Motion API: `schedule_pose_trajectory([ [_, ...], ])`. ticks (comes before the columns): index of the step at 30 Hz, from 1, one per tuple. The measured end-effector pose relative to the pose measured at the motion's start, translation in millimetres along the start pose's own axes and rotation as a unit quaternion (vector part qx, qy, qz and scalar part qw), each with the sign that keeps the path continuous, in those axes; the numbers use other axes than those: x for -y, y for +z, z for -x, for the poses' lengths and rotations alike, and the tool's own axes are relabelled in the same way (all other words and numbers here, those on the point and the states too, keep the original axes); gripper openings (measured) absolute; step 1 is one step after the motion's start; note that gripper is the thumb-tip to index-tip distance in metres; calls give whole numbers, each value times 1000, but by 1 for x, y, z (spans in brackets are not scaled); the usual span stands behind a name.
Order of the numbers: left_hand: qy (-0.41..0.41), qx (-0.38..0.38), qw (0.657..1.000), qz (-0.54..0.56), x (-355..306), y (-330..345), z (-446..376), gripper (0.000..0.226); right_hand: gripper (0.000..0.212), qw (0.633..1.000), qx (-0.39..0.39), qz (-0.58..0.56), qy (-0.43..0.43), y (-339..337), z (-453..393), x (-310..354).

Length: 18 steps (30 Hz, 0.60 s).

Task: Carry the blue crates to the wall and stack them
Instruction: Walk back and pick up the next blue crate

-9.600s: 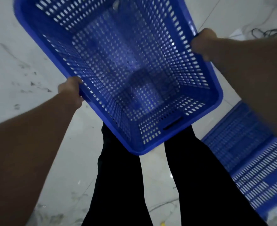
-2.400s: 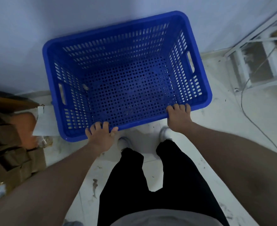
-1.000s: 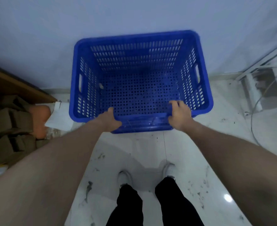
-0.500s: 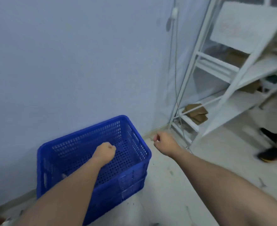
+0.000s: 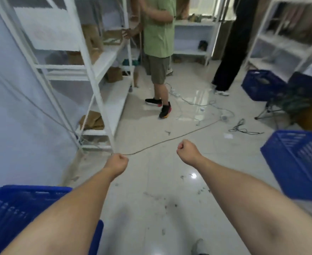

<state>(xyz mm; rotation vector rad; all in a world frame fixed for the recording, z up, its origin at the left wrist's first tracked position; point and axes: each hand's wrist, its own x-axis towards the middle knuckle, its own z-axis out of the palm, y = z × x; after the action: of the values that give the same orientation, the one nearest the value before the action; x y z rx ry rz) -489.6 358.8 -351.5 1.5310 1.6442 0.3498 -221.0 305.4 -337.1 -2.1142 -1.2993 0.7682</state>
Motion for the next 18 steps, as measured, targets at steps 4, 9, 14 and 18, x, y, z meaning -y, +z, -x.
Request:
schedule_pose_trajectory([
  [4,73,41,996,-25,-86,60,-5,31,17,996,-55,-41,55,-67,9,-71],
  [9,86,86,991,-65,-166,176,-39,26,9,988,-95,-47,112,-159,20,-180],
  [14,114,155,979,-65,-278,309,-6,42,17,975,-127,-32,181,-264,31,-297],
  [18,140,208,966,-64,-355,402,29,8,16,961,-165,-49,215,-329,42,-371],
])
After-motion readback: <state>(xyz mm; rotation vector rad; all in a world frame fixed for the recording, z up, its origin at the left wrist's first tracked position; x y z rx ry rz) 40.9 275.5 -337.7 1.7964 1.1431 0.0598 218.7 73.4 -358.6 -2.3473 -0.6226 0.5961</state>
